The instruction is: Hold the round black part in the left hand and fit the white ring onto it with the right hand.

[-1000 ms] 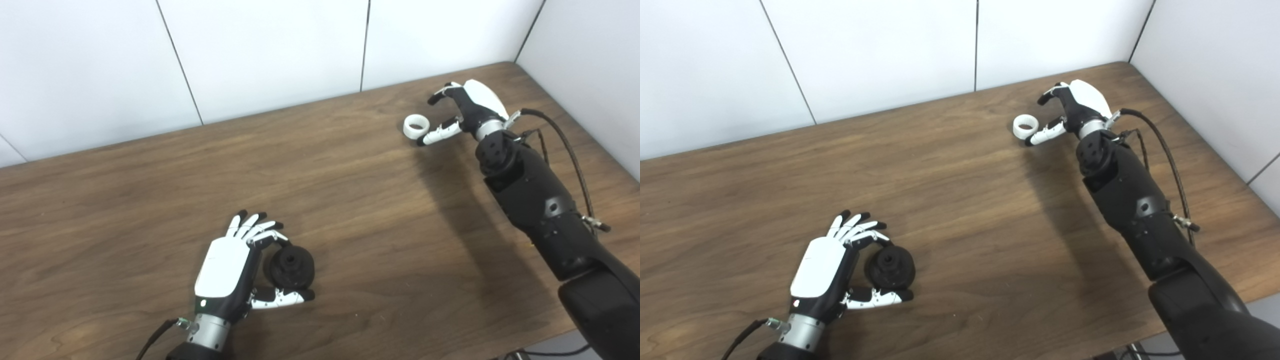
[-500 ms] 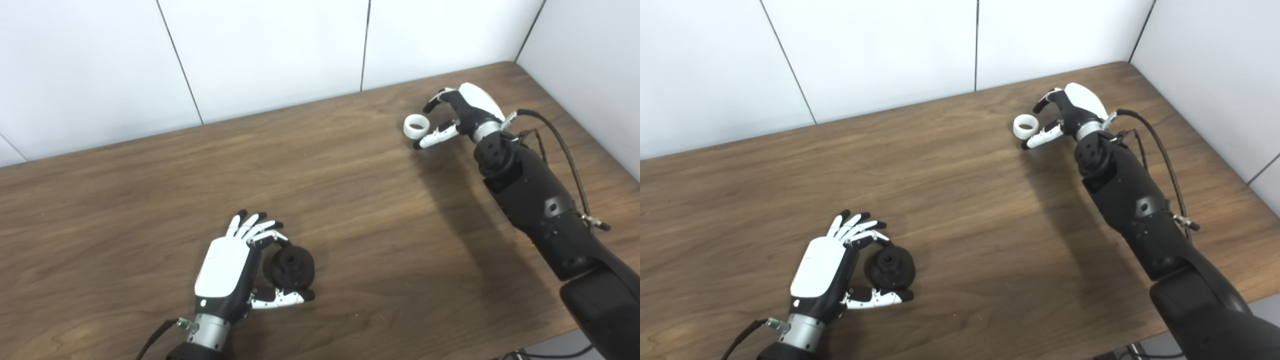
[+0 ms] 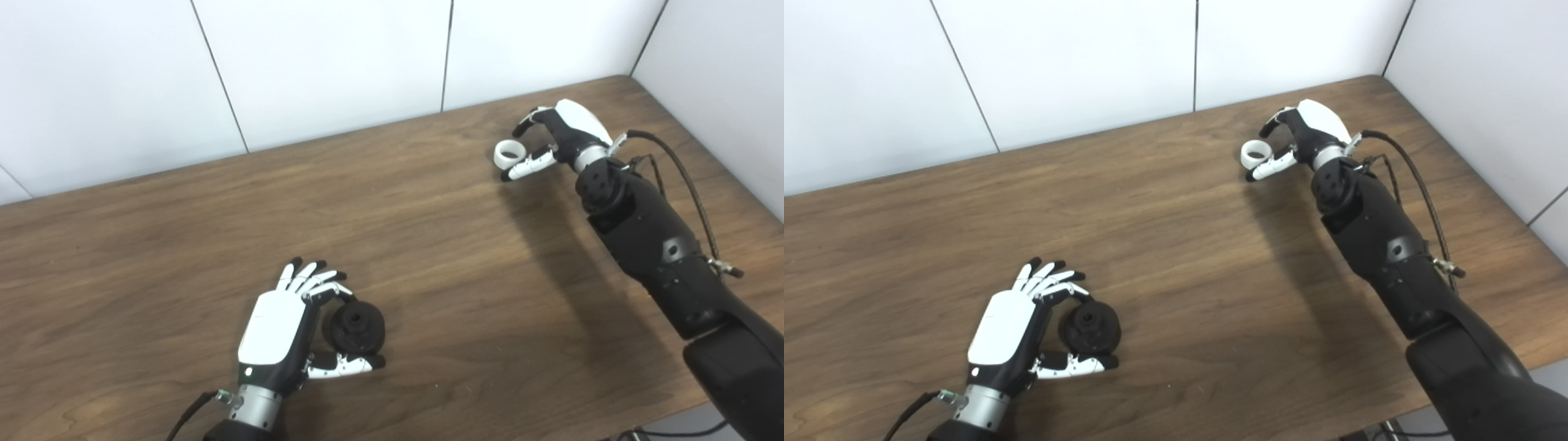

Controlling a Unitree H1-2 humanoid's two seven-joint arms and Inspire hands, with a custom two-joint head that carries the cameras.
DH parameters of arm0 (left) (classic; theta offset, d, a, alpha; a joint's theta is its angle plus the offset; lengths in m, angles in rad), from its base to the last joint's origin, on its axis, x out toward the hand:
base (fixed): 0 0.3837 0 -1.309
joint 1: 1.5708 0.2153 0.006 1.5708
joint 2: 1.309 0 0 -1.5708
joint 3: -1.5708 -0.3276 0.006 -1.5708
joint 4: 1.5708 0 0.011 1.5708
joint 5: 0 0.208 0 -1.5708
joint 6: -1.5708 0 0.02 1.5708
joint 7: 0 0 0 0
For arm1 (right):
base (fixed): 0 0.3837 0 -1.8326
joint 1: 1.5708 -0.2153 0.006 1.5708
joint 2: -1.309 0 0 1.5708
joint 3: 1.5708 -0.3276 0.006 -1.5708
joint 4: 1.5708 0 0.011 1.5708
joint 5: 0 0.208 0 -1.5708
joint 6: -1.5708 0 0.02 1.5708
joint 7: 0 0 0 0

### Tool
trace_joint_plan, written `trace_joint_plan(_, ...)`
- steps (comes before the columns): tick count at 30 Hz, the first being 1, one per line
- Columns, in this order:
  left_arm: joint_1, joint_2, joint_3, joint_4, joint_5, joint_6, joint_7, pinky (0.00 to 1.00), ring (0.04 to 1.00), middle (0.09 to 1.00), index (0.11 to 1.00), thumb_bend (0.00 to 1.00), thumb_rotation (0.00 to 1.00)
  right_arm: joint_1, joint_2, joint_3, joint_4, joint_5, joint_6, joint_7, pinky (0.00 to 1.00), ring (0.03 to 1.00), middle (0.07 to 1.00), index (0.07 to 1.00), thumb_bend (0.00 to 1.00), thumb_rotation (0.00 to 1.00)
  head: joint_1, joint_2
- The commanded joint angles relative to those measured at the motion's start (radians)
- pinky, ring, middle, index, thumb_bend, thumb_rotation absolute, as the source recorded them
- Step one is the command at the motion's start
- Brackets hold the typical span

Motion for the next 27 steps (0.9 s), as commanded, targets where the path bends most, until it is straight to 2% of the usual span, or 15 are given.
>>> trace_joint_plan(1, 0.032, 0.023, 0.001, 0.016, 0.022, 0.014, -0.015, 1.00, 0.912, 0.806, 0.484, 0.52, 0.06, -0.053, -0.016, -0.012, -0.018, -0.009, -0.017, -0.016, 0.94, 0.963, 0.914, 0.661, 0.83, 0.23, -0.001, 0.003)
trace_joint_plan(11, 0.033, 0.021, 0.002, 0.012, 0.025, 0.020, -0.018, 1.00, 0.908, 0.808, 0.484, 0.52, 0.06, -0.052, -0.023, -0.009, -0.017, -0.014, -0.010, -0.012, 0.94, 0.966, 0.915, 0.658, 0.81, 0.23, 0.002, 0.005)
trace_joint_plan(17, 0.034, 0.020, 0.004, 0.006, 0.025, 0.024, -0.024, 1.00, 0.911, 0.811, 0.485, 0.52, 0.06, -0.049, -0.025, -0.015, -0.018, -0.006, -0.017, -0.013, 0.93, 0.962, 0.911, 0.643, 0.81, 0.20, 0.002, 0.008)
trace_joint_plan(27, 0.037, 0.019, 0.007, 0.002, 0.024, 0.024, -0.025, 1.00, 0.911, 0.810, 0.484, 0.52, 0.06, -0.062, -0.027, -0.001, -0.012, -0.013, 0.008, 0.013, 0.95, 0.966, 0.908, 0.644, 0.81, 0.23, 0.003, 0.010)
